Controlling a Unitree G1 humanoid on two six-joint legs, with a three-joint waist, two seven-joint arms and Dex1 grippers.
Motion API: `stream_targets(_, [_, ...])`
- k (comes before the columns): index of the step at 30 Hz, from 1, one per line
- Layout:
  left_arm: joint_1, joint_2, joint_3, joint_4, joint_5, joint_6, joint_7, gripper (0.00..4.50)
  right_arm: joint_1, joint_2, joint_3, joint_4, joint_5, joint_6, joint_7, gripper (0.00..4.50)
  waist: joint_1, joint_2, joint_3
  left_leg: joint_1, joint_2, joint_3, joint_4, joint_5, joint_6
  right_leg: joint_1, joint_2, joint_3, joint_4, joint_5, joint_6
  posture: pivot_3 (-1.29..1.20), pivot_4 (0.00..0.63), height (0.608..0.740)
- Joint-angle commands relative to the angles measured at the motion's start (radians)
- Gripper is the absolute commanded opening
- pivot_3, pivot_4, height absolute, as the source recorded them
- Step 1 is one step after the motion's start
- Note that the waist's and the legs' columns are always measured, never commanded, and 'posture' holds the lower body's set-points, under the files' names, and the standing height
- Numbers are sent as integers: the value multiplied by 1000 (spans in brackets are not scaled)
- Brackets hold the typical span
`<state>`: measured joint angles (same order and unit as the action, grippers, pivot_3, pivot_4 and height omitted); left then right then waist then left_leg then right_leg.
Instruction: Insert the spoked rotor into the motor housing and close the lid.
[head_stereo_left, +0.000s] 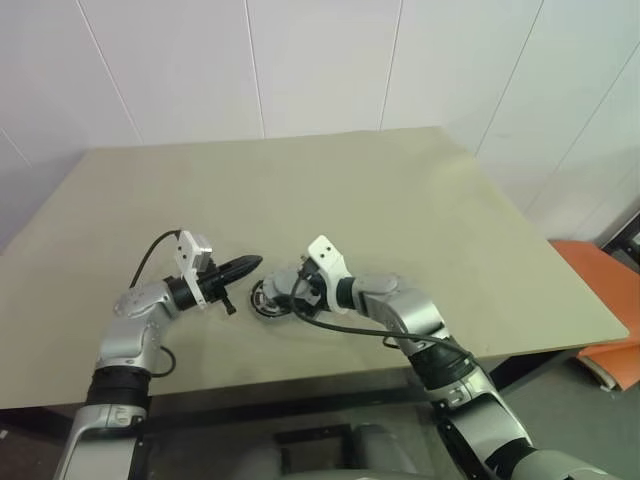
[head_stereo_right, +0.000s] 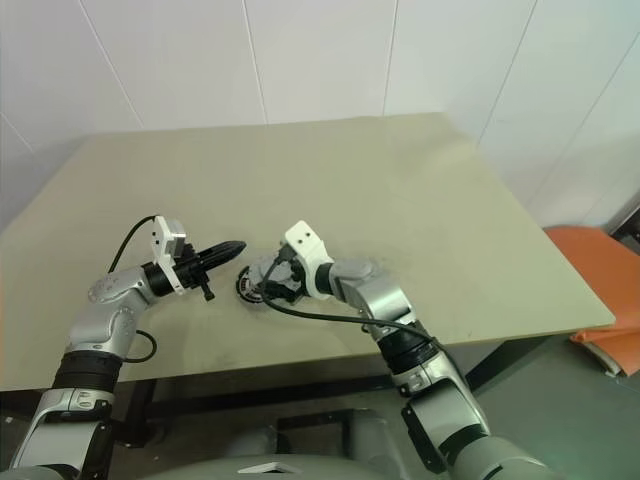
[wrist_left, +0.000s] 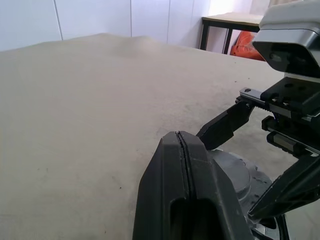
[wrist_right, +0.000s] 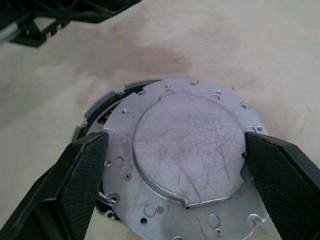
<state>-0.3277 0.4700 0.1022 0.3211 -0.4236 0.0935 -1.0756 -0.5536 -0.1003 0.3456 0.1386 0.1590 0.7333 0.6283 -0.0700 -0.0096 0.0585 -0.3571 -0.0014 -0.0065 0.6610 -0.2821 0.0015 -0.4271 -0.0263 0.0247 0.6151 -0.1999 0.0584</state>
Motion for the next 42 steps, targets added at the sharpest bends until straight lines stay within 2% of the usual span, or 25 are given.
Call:
stream_targets(1, [-20, 11, 24, -10, -5, -19, 3, 0, -9, 3, 4, -4, -4, -27, 5, 4307, 0, 0, 0, 0, 0, 0, 0, 0, 0, 0, 0, 0, 0, 0, 0, 0, 0, 740])
stream_targets(3, [-20, 14, 29, -10, -7, -20, 5, 0, -13, 2, -1, -5, -2, -34, 9, 3908, 0, 0, 0, 0, 0, 0, 0, 0, 0, 0, 0, 0, 0, 0, 0, 0, 0, 740])
stream_targets(6, [-18, 18, 40, -11, -16, -16, 7, 0, -10, -10, 8, -12, -7, -41, 26, 3043, 0, 0, 0, 0, 0, 0, 0, 0, 0, 0, 0, 0, -1, 0, 0, 0, 0, 740])
stream_targets(15, [-7, 17, 48, -14, -23, -6, 7, 0, -9, -10, 12, -14, -17, -50, 32, 3047, 1, 0, 0, -1, 0, 0, -1, 0, 0, 0, 0, 0, -2, 0, 0, 0, 0, 740])
stream_targets(20, [13, 21, 73, -28, -61, 45, -4, 0, -55, 7, -66, -7, 52, -61, 66, 3047, 1, 0, 0, 0, 0, 0, -2, 0, 0, 0, 0, 0, -2, 0, 0, 0, 0, 740])
stream_targets(25, [38, 25, 97, -45, -100, 92, -10, 0, -99, 15, -92, 24, 76, -73, 93, 3047, 1, 0, 0, -1, 0, 0, -2, 0, 0, 0, 0, 0, -2, 0, 0, 0, 0, 740])
stream_targets(28, [60, 31, 110, -72, -115, 110, -18, 0, -103, 13, -76, 28, 66, -85, 105, 3047, 2, 0, 0, -1, 0, 0, -3, 0, 0, -1, 0, 0, -2, 0, 0, 0, 0, 740])
stream_targets(35, [82, 40, 121, -106, -132, 121, -23, 0, -52, -83, 108, -5, -49, -156, 191, 3047, 1, 0, 0, -1, 0, 0, -3, 0, 0, -1, -1, 0, -2, 0, 0, 0, 0, 740])
stream_targets(42, [84, 38, 122, -103, -128, 123, -26, 0, -36, -105, 128, -8, -70, -168, 203, 3047, 2, -1, 0, 0, 0, 0, -4, 0, 0, -1, -1, 0, -3, 0, 0, 0, 0, 740])
